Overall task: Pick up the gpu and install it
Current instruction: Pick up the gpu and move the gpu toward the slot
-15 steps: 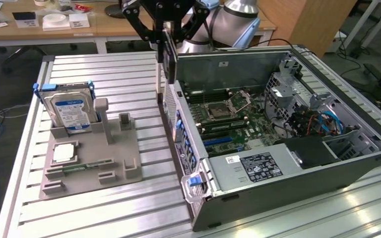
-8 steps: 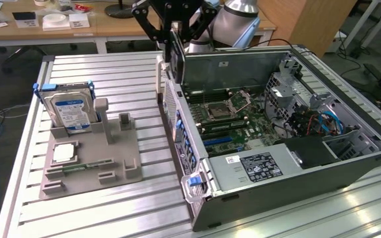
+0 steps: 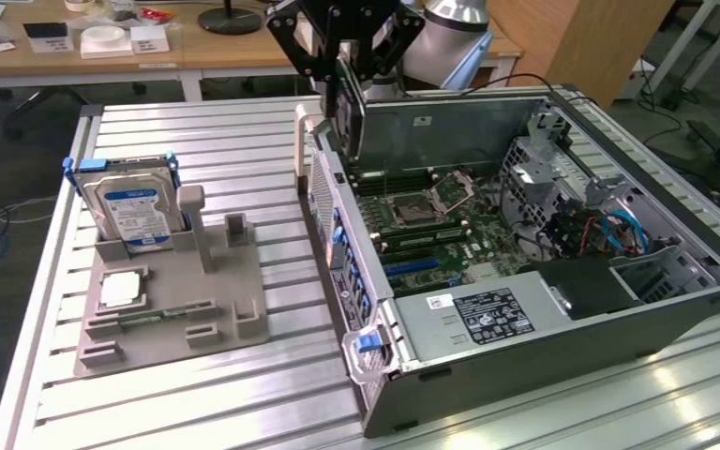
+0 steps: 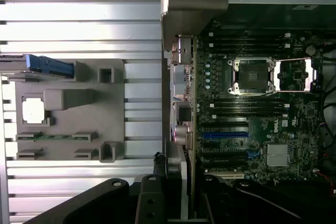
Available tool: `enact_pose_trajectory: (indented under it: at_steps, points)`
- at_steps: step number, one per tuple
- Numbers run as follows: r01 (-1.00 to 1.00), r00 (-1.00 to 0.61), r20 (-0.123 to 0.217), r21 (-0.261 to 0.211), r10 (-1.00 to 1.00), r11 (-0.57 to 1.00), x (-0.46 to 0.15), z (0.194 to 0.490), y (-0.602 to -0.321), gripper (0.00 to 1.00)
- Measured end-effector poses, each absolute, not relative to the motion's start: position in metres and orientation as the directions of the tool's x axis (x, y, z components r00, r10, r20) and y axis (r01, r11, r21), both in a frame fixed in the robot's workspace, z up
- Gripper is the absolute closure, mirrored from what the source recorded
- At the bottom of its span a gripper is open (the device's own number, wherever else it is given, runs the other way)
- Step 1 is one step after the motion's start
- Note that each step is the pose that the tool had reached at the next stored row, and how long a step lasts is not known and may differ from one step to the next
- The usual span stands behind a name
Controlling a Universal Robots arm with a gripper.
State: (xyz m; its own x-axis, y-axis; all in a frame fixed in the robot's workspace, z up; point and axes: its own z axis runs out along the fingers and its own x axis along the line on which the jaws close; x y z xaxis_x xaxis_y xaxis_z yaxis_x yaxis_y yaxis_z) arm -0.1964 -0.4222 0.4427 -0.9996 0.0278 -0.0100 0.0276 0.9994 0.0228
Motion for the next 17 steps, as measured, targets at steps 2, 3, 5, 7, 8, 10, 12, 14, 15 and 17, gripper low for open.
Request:
enact_pose_trajectory:
  at_steps: [2,3,5,7,8,10,12,14,15,17]
  points:
    - [0.028,-1.000,-0.010,0.023,0.028,0.999,-0.193,0.443,-0.422,0.72]
    - [0.028,-1.000,-0.010,0.023,0.028,0.999,-0.192,0.443,-0.422,0.72]
    - [0.027,-1.000,-0.010,0.023,0.028,0.999,-0.188,0.443,-0.422,0.72]
    - [0.028,-1.000,-0.010,0.023,0.028,0.999,-0.185,0.442,-0.422,0.72]
    - [0.028,-1.000,-0.010,0.023,0.028,0.999,-0.184,0.442,-0.422,0.72]
    - [0.028,-1.000,-0.010,0.023,0.028,0.999,-0.174,0.442,-0.422,0.72]
    - [0.028,-1.000,-0.010,0.023,0.028,0.999,-0.159,0.442,-0.422,0.72]
    - [0.028,-1.000,-0.010,0.023,0.028,0.999,-0.156,0.442,-0.422,0.72]
    - [0.028,-1.000,-0.010,0.023,0.028,0.999,-0.155,0.442,-0.422,0.72]
    - [0.028,-1.000,-0.010,0.023,0.028,0.999,-0.152,0.442,-0.422,0.72]
